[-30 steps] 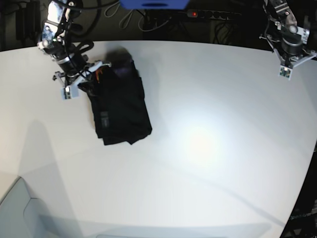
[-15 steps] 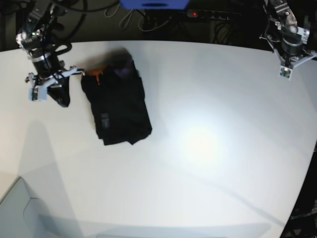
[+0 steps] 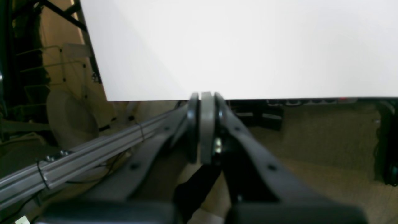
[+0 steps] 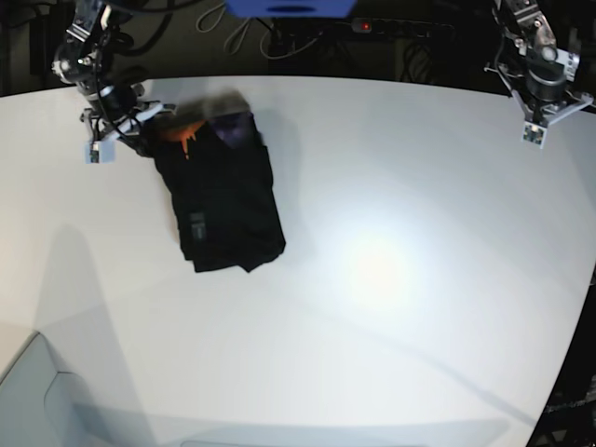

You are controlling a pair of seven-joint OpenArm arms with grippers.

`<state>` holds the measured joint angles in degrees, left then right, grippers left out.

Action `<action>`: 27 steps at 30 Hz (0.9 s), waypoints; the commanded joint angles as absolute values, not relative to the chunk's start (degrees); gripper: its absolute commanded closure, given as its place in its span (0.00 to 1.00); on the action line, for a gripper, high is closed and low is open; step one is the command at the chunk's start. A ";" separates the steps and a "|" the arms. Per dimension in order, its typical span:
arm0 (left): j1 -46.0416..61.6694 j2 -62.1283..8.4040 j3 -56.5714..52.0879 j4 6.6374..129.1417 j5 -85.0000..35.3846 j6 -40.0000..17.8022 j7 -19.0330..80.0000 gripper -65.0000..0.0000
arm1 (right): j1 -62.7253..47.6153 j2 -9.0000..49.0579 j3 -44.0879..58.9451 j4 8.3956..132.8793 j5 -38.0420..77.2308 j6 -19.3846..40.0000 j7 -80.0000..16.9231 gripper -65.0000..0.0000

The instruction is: Layout the t-shirt on the table in an organized manner, then fold the t-shirt properly

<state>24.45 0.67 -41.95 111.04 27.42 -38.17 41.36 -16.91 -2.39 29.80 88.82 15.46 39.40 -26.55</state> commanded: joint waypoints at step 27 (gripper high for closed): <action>24.75 0.22 -42.07 111.87 27.65 -37.85 41.19 0.98 | -20.35 -2.95 25.10 89.89 16.48 40.00 -25.27 1.00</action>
